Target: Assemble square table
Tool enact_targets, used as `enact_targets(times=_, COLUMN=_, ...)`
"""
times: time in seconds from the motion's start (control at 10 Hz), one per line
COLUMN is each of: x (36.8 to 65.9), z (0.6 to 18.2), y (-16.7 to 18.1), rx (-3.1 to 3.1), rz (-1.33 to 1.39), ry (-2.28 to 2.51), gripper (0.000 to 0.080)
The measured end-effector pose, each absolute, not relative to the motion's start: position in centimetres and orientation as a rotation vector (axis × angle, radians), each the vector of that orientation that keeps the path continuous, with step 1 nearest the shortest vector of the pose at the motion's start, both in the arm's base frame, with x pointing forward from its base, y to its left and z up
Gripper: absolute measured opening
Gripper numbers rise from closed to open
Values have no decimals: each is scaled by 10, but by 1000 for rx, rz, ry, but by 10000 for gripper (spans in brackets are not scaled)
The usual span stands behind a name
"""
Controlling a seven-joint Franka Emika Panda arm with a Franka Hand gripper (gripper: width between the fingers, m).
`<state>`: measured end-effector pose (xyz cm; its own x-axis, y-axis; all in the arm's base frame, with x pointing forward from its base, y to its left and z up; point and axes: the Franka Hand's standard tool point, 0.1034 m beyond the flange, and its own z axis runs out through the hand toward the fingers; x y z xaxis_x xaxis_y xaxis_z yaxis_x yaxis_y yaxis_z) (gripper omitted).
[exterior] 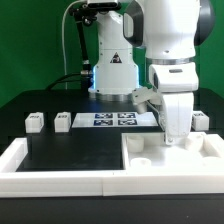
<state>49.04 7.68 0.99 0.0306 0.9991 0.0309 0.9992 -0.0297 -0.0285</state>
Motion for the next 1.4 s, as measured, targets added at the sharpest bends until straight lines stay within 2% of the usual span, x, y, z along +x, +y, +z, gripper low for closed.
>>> enact_targets(times=0.1, x=490, z=10, y=76, rx=-2225, rz=-3, ry=-2158, gripper=169)
enact_targets(times=0.2, x=490, z=10, y=76, rx=-2226, rz=-3, ry=-2157, gripper=169)
enact_targets(times=0.3, x=490, z=10, y=76, rx=-2226, rz=-3, ry=-2157, gripper=303)
enact_targets(times=0.4, x=490, z=10, y=76, rx=-2226, rz=-3, ry=-2157, gripper=485)
enact_targets(times=0.5, x=490, z=10, y=76, rx=-2227, rz=-3, ry=-2156, gripper=594)
enact_targets(times=0.6, x=490, z=10, y=76, rx=-2227, rz=-3, ry=-2156, gripper=594)
enact_targets(times=0.7, x=491, z=10, y=75, rx=-2227, rz=-3, ry=-2156, gripper=639)
enact_targets(times=1.0, x=491, z=13, y=74, rx=-2278, rz=-30, ry=-2120, gripper=649)
enact_targets(times=1.4, x=468, z=52, y=77, rx=-2584, rz=-125, ry=-1809, gripper=649)
